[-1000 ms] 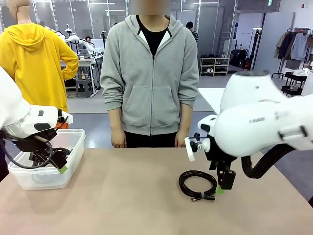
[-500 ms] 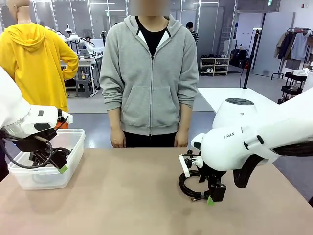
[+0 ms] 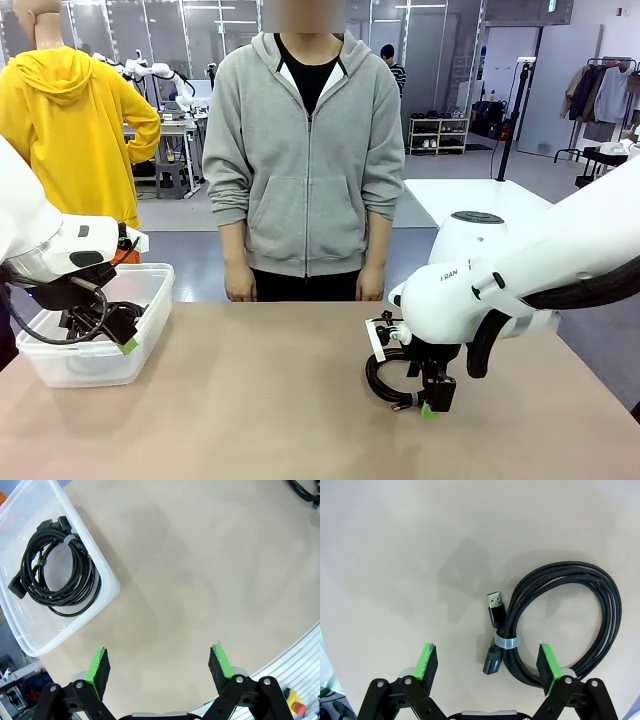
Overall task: Organize and store the cables.
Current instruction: Place the USB Extension Cable into the Organizing box.
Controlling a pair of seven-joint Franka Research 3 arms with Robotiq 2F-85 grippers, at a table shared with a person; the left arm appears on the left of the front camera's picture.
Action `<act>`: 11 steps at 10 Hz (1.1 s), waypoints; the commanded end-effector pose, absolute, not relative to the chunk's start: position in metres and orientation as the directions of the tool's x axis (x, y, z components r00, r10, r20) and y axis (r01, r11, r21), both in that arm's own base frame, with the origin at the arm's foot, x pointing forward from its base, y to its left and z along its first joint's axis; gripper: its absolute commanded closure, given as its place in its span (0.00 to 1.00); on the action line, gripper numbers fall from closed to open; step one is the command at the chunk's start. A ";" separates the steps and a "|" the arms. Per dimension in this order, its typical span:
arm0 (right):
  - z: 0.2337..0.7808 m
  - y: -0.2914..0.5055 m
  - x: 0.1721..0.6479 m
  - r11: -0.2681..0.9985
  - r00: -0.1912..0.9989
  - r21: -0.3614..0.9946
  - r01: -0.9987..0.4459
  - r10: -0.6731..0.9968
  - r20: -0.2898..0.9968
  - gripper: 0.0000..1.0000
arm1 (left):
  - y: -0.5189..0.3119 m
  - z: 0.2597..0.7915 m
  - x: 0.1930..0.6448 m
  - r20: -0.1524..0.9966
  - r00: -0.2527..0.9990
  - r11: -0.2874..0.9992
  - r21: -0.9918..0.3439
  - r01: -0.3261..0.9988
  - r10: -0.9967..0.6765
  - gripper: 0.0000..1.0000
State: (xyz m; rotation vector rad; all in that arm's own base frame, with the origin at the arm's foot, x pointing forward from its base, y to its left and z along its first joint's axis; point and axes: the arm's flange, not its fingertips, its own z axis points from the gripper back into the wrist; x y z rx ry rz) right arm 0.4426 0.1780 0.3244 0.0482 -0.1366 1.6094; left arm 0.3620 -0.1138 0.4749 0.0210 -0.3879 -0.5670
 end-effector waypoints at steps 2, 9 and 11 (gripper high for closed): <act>0.315 0.185 0.460 -0.021 -0.021 0.003 -1.000 0.994 0.111 0.00 | -0.114 0.477 0.365 0.345 0.774 0.845 0.142 0.516 -0.531 0.00; 0.305 0.188 0.466 -0.003 0.000 0.039 -0.999 0.997 0.077 1.00 | -0.114 0.477 0.365 0.345 0.774 0.845 0.142 0.516 -0.531 0.00; 0.310 0.190 0.466 -0.005 -0.003 0.031 -0.999 0.999 0.052 1.00 | -0.114 0.477 0.365 0.345 0.774 0.845 0.142 0.516 -0.531 0.00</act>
